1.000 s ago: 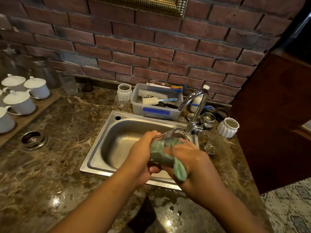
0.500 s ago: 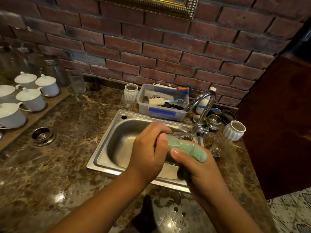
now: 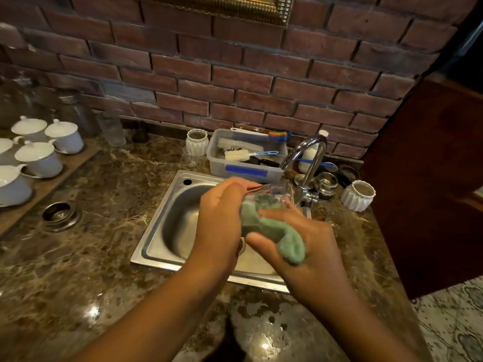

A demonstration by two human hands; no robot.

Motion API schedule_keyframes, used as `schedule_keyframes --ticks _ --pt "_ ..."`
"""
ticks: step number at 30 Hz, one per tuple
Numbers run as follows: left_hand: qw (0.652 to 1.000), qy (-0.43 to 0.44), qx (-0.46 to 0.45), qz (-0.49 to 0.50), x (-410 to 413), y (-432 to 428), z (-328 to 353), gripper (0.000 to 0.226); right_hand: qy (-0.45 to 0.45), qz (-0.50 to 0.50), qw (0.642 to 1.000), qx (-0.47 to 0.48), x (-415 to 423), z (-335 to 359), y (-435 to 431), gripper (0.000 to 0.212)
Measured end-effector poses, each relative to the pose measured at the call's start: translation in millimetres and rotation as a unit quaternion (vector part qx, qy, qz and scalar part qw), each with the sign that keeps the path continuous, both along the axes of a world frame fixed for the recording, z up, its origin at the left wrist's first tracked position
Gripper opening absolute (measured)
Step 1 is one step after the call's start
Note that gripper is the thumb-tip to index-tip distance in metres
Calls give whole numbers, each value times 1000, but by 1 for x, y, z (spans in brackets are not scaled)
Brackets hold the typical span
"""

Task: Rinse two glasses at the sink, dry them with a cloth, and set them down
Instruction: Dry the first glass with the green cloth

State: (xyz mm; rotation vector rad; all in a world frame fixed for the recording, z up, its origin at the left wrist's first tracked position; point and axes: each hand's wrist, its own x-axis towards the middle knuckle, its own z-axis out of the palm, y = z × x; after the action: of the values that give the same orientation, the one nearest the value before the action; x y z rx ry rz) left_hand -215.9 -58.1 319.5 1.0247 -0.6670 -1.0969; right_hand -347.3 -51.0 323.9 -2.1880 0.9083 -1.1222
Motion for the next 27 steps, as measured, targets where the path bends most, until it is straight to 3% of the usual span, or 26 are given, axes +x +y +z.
schedule_keyframes --ticks 2,3,4,5,6,7,9,11,12,14,16,18,21,24,26,27 --pt "966 -215 -134 56 5 1 -8 31 -138 -1 977 165 7 0 6 10" --pt "925 -320 -198 62 11 -1 -12 32 -230 7 929 289 8 0 8 9" --pt "876 -406 -254 57 16 -3 -15 34 -316 23 857 407 9 -1 9 11" --pt "837 -461 -293 40 20 -6 -18 34 -370 29 798 474 7 -4 9 16" --pt "820 -481 -308 18 21 -8 -19 35 -382 28 779 496 4 -5 9 22" --pt "831 -469 -298 -5 22 -9 -20 35 -366 22 793 486 2 -5 9 24" --pt "892 -386 -227 -53 17 -6 -21 34 -297 -4 873 388 0 -3 11 18" --pt "960 -234 -122 -97 4 -1 -15 29 -180 -45 961 204 -4 4 12 13" --pt "981 -145 -63 -111 -3 0 -11 27 -97 -59 988 110 -8 4 11 11" --pt "990 -22 53 -125 -7 1 0 28 79 -70 993 -58 -19 5 10 13" --pt "973 44 151 -167 -5 1 10 22 215 -44 959 -180 -30 8 9 14" --pt "959 84 187 -197 -2 1 17 25 255 -24 937 -238 -33 11 9 14" --pt "984 69 115 -116 -4 -1 20 22 184 -46 956 -225 -22 16 8 7" --pt "995 -78 -54 -5 -8 2 20 33 14 -66 995 -71 -4 15 13 15" --pt "943 -263 -196 60 -1 2 13 33 -162 -32 981 103 5 15 19 11" --pt "899 -347 -259 71 6 0 11 33 -257 -10 942 218 8 16 20 11"
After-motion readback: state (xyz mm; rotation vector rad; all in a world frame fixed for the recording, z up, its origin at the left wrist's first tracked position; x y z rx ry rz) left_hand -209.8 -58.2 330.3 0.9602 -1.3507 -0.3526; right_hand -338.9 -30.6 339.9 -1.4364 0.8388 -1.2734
